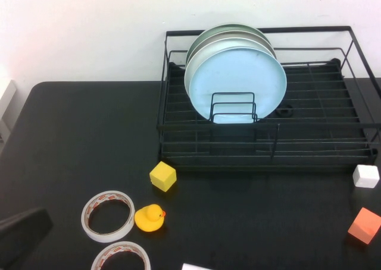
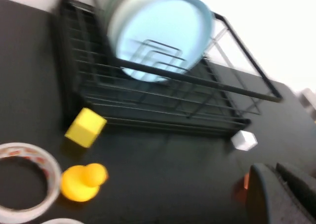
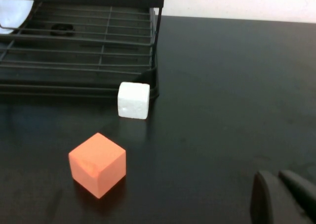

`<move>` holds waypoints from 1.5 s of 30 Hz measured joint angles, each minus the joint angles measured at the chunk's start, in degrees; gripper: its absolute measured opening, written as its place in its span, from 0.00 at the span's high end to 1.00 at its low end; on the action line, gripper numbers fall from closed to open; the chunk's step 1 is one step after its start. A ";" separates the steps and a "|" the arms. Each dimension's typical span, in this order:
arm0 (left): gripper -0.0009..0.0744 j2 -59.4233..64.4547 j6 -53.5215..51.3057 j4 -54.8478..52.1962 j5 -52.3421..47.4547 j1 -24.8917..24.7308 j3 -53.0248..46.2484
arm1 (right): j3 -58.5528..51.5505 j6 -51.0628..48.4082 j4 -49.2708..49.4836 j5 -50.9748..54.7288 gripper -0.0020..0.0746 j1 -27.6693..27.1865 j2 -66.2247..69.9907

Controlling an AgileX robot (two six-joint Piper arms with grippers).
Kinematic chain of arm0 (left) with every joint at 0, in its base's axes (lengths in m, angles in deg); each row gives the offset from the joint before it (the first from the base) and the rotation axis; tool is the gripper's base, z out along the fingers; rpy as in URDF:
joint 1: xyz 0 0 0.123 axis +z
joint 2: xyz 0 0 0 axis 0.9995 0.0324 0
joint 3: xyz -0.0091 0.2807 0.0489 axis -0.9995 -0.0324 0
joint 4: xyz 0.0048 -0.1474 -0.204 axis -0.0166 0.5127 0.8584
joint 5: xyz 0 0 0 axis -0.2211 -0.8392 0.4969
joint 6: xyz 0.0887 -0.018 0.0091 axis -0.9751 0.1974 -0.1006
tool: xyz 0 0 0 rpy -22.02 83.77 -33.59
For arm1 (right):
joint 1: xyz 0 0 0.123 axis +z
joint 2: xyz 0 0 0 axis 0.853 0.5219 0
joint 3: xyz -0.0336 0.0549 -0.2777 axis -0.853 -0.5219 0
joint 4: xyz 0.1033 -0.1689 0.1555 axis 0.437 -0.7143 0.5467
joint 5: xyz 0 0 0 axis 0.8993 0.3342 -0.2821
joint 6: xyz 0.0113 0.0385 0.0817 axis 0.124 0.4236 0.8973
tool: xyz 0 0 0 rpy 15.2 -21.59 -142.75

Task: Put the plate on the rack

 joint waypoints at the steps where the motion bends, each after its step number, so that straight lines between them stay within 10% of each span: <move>1: 0.99 0.50 0.09 0.22 1.61 0.66 0.00 | 0.00 0.00 0.00 0.00 0.96 0.00 0.00; 12: 0.99 6.66 -14.35 6.90 25.35 22.58 -0.48 | 0.00 0.00 0.00 0.13 0.96 0.00 0.00; 22: 0.99 3.05 -57.56 32.21 49.42 50.35 -5.28 | 0.03 0.00 0.00 0.13 0.96 0.00 0.00; 38: 0.99 -16.70 -85.76 58.00 48.16 83.72 -20.53 | 0.03 0.00 0.00 0.13 0.96 0.00 0.00; 45: 0.99 -21.05 -86.23 60.18 47.15 88.68 -27.98 | 0.03 0.00 0.00 0.13 0.96 0.00 0.00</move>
